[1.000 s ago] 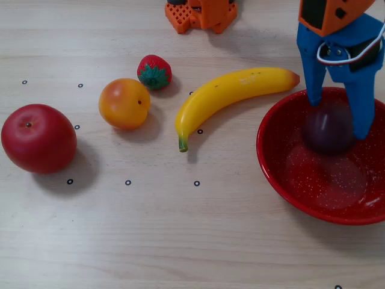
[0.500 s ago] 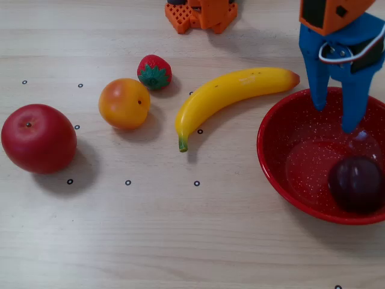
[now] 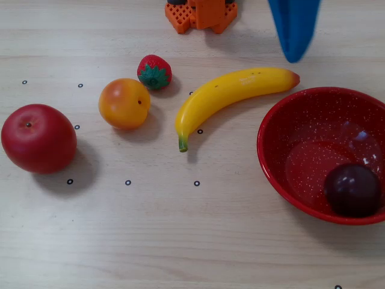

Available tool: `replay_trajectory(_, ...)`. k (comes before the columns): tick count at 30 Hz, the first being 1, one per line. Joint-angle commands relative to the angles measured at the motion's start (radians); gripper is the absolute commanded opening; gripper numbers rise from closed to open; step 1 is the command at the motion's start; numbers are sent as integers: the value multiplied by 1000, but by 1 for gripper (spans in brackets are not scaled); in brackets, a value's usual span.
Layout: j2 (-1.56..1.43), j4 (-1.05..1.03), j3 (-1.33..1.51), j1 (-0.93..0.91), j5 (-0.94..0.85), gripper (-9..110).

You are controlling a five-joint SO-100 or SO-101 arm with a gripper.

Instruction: Put the plum in the red bowl.

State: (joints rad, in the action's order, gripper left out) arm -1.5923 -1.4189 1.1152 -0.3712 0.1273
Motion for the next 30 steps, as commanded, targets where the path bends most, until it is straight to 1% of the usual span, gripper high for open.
replay_trajectory(1, -189, 64, 54, 58, 11, 0)
replay_trajectory(16, -672, 118, 604, 305, -9, 0)
replay_trajectory(20, -841, 212, 836, 364, 26, 0)
replay_trajectory(26, -1060, 233, 1081, 380, 28, 0)
replay_trajectory(30, -1262, 295, 1304, 380, 23, 0)
